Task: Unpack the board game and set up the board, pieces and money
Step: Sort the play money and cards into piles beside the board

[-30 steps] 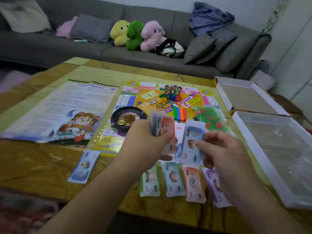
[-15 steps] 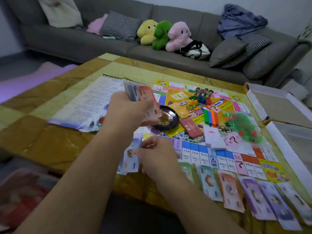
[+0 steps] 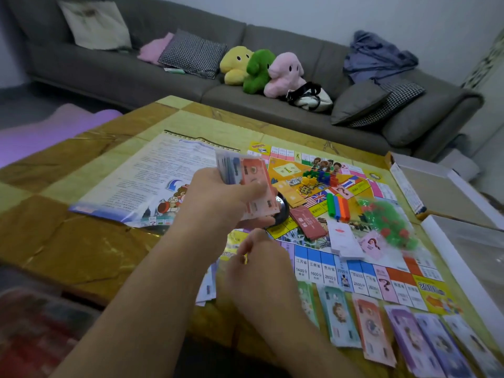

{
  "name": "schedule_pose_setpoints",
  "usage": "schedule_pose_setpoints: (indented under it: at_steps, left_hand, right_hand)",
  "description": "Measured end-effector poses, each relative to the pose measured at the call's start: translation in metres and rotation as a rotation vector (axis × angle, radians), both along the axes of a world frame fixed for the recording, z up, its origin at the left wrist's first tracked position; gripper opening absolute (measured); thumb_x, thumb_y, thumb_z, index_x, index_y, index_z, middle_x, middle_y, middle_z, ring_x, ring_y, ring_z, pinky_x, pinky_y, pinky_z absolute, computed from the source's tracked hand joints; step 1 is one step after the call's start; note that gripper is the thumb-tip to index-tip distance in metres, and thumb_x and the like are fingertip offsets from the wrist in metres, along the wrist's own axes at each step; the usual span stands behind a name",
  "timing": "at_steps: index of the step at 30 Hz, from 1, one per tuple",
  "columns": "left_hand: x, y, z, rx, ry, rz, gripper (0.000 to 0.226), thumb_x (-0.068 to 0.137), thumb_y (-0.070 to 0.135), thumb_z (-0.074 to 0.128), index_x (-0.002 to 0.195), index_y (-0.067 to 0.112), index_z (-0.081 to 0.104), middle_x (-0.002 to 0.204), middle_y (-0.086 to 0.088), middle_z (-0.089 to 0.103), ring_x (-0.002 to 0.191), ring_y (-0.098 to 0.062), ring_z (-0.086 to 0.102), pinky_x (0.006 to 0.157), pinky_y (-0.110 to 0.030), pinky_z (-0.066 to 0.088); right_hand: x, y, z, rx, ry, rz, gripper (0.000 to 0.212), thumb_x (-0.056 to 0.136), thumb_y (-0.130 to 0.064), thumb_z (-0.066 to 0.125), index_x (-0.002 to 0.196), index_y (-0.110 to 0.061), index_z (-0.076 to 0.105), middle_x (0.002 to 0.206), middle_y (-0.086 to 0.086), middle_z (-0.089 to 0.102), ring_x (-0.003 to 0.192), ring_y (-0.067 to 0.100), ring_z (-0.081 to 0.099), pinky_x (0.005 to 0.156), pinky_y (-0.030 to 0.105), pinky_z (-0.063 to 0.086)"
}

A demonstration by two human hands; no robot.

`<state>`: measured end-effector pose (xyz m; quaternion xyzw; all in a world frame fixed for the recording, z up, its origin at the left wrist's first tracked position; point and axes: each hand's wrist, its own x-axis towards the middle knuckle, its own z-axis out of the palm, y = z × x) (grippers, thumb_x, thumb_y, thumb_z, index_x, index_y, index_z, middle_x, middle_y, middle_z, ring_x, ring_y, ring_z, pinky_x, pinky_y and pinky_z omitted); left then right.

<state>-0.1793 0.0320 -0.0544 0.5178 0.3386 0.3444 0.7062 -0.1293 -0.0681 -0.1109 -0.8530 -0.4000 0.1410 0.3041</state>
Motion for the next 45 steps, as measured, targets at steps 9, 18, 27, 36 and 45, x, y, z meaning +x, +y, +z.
schedule_pose_setpoints:
  at_steps: [9, 18, 27, 36, 45]
  left_hand:
    - [0.023, -0.043, 0.006, 0.05, 0.123, -0.388, 0.022, 0.082, 0.012, 0.083, 0.101, 0.003, 0.077, 0.09, -0.018, 0.08, 0.082, -0.034, 0.079, 0.068, -0.048, 0.065]
    - [0.056, -0.076, 0.003, -0.016, 0.161, -0.595, 0.03, 0.086, 0.008, 0.075, 0.113, -0.002, 0.069, 0.102, -0.02, 0.078, 0.095, -0.035, 0.078, 0.077, -0.048, 0.065]
    - [0.088, -0.102, -0.008, -0.021, 0.171, -0.555, 0.023, 0.093, 0.004, 0.069, 0.115, -0.002, 0.067, 0.102, -0.019, 0.079, 0.094, -0.036, 0.078, 0.07, -0.046, 0.066]
    - [0.094, -0.107, -0.014, 0.085, 0.23, -0.443, 0.025, 0.099, 0.006, 0.065, 0.123, 0.003, 0.064, 0.097, -0.015, 0.08, 0.09, -0.031, 0.079, 0.075, -0.05, 0.065]
    - [0.092, -0.111, -0.014, 0.074, 0.235, -0.436, 0.026, 0.098, 0.008, 0.066, 0.124, 0.008, 0.063, 0.096, -0.012, 0.081, 0.088, -0.03, 0.08, 0.076, -0.051, 0.065]
  right_hand:
    - [0.11, -0.084, 0.052, 0.482, 0.666, 0.102, 0.031, 0.09, -0.037, 0.072, 0.096, -0.006, 0.069, 0.086, 0.014, 0.06, 0.068, 0.023, 0.05, 0.05, 0.031, 0.04]
    - [0.137, -0.122, 0.031, 0.492, 0.523, -0.034, 0.016, 0.097, -0.017, 0.073, 0.084, -0.009, 0.069, 0.07, 0.022, 0.061, 0.06, 0.028, 0.053, 0.053, 0.039, 0.044]
    - [0.171, -0.151, 0.037, 0.458, 0.437, -0.091, 0.008, 0.096, -0.011, 0.074, 0.089, -0.012, 0.074, 0.078, 0.018, 0.071, 0.057, 0.015, 0.058, 0.05, 0.037, 0.047]
    - [0.188, -0.186, 0.034, 0.288, 0.363, -0.202, 0.012, 0.09, -0.014, 0.082, 0.079, -0.015, 0.076, 0.065, 0.003, 0.074, 0.049, 0.01, 0.059, 0.052, 0.028, 0.046]
    - [0.168, -0.179, 0.009, -0.255, 0.163, -0.156, 0.024, 0.087, -0.039, 0.084, 0.07, -0.022, 0.08, 0.069, -0.008, 0.076, 0.069, 0.009, 0.073, 0.066, 0.036, 0.065]
